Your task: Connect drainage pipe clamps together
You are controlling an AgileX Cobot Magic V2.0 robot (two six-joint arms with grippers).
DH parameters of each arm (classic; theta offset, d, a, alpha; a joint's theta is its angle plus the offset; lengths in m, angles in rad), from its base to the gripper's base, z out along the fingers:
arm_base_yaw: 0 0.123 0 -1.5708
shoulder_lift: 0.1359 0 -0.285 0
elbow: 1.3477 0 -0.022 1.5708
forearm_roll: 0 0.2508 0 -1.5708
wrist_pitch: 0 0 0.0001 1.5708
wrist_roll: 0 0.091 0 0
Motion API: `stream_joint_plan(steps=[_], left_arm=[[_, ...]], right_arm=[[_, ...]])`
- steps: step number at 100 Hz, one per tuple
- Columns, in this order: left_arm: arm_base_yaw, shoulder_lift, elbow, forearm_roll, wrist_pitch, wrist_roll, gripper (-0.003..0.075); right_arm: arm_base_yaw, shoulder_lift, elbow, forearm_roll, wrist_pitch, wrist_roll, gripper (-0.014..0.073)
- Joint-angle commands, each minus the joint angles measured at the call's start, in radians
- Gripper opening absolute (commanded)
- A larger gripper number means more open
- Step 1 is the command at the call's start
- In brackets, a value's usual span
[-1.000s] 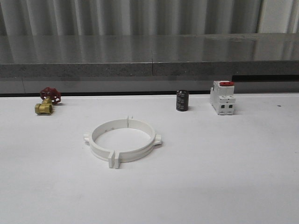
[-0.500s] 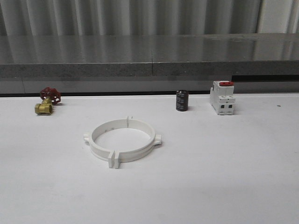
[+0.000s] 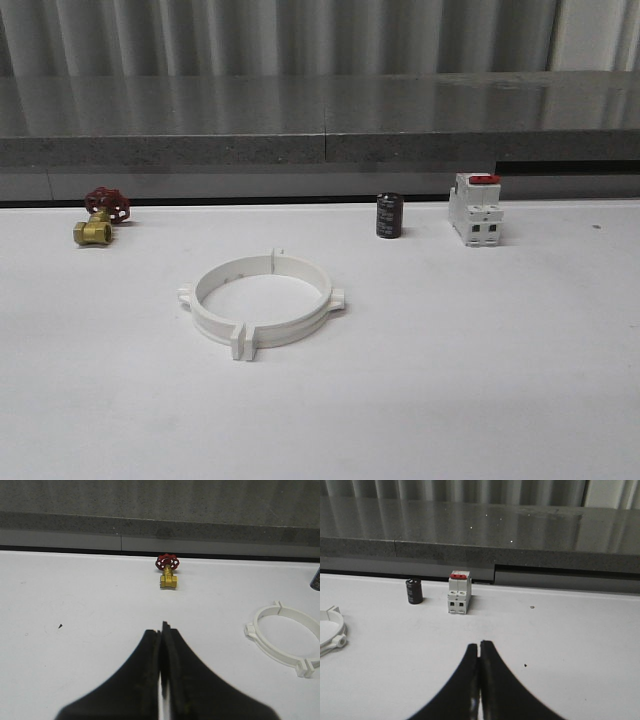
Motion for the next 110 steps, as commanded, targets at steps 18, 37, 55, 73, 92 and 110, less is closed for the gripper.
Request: stream_joint_plan(steps=[18, 37, 55, 73, 92, 110], left_arm=[[0.003, 0.011, -0.028, -0.001, -0.077, -0.001, -0.002], [0.003, 0.011, -0.028, -0.001, -0.077, -0.001, -0.002], [0.003, 0.011, -0.028, -0.001, -0.077, -0.001, -0.002], [0.003, 0.011, -0.028, -0.001, -0.077, -0.001, -0.002], [0.003, 0.011, -0.028, -0.001, -0.077, -0.001, -0.002], [0.003, 0.011, -0.007, 0.002, -0.137, -0.001, -0.002]], right_arm=[[-0.009, -0.016, -0.011, 0.003, -0.132, 0.001, -0.0067], [-0.009, -0.016, -0.011, 0.003, -0.132, 0.001, -0.0067], [-0.009, -0.016, -0.011, 0.003, -0.132, 0.001, -0.0067], [-0.009, -0.016, -0.011, 0.003, -0.132, 0.001, -0.0067], [-0.009, -0.016, -0.011, 0.003, -0.132, 0.001, -0.0067], [-0.009, -0.016, -0.011, 0.003, -0.132, 0.001, -0.0067]])
